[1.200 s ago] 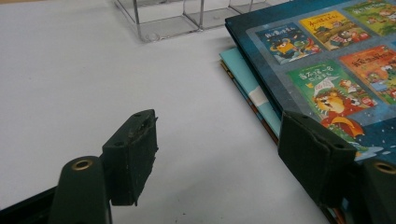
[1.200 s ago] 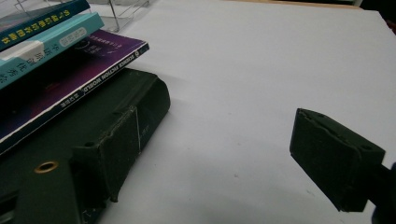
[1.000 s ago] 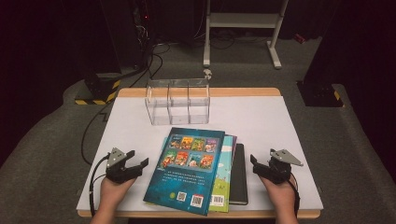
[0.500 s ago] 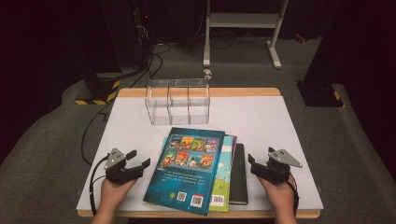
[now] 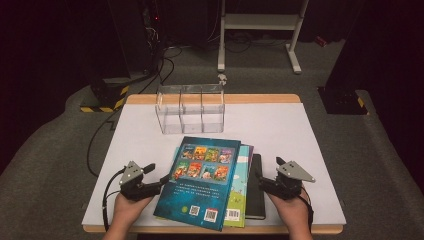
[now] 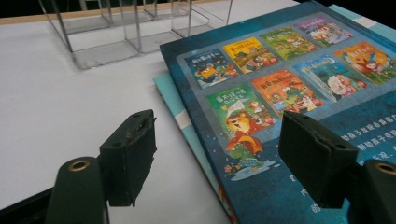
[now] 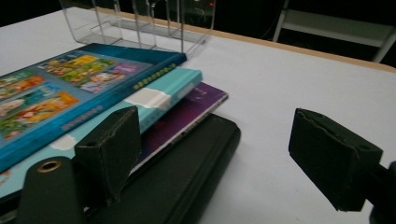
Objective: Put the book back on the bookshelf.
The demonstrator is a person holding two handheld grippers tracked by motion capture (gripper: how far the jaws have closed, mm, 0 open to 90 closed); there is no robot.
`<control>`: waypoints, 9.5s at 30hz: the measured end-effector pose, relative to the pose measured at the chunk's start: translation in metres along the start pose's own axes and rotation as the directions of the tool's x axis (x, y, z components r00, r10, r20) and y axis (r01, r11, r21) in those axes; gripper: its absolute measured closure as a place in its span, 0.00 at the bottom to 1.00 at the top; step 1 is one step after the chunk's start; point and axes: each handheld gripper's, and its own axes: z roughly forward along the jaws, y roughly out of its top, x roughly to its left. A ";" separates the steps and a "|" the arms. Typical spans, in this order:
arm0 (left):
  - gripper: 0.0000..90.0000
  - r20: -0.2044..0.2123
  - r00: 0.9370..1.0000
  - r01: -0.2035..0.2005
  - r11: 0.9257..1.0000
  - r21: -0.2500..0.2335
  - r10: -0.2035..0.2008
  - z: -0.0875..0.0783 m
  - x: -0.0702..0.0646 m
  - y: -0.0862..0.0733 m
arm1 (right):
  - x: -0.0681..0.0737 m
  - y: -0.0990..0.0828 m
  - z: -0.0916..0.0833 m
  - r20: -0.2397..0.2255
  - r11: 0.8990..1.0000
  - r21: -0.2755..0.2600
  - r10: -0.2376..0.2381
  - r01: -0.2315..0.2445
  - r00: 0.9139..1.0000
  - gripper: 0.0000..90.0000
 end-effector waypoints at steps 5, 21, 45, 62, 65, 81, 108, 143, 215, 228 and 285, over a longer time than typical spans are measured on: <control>0.30 0.010 1.000 0.000 1.000 0.014 0.000 0.002 -0.003 -0.003 | 0.016 0.004 0.001 -0.036 0.999 -0.001 -0.036 0.036 0.999 0.19; 0.28 0.064 0.998 0.013 0.996 0.085 -0.019 0.012 -0.017 -0.015 | 0.058 0.009 0.005 -0.154 0.995 0.004 -0.093 0.095 0.984 0.21; 0.24 0.059 0.995 0.072 0.982 0.177 -0.083 0.018 -0.011 -0.022 | 0.059 0.006 0.008 -0.183 0.995 0.038 -0.086 0.094 0.979 0.22; 0.24 0.055 0.995 0.069 0.982 0.176 -0.080 0.018 -0.012 -0.022 | 0.059 0.006 0.008 -0.181 0.996 0.041 -0.074 0.083 0.981 0.22; 0.24 0.053 0.996 0.064 0.983 0.171 -0.074 0.018 -0.013 -0.022 | 0.059 0.006 0.008 -0.180 0.996 0.039 -0.075 0.083 0.981 0.22; 0.33 0.081 0.991 -0.119 0.987 0.108 0.111 0.014 -0.044 -0.019 | 0.058 0.006 0.006 -0.179 0.996 0.042 -0.073 0.081 0.981 0.22; 0.24 0.078 0.991 0.092 0.974 0.205 -0.110 0.023 -0.025 -0.022 | 0.057 0.004 0.010 -0.188 0.996 0.066 -0.046 0.060 0.981 0.23; 0.29 0.119 0.989 0.066 0.978 0.197 -0.090 0.047 -0.061 -0.020 | 0.032 -0.004 0.002 -0.130 0.982 0.139 0.143 -0.125 0.981 0.22; 0.35 0.092 0.993 0.054 0.986 0.156 -0.069 0.071 -0.062 -0.014 | 0.016 0.016 0.036 -0.146 0.948 0.234 0.254 -0.216 0.956 0.36; 0.34 0.095 0.992 0.065 0.987 0.146 -0.080 0.071 -0.061 -0.016 | 0.017 0.018 0.030 -0.154 0.953 0.221 0.246 -0.210 0.957 0.50; 0.23 0.162 0.934 0.284 0.936 0.206 -0.319 0.071 -0.047 0.000 | 0.029 0.029 0.001 -0.225 0.994 0.019 0.109 -0.108 0.968 0.56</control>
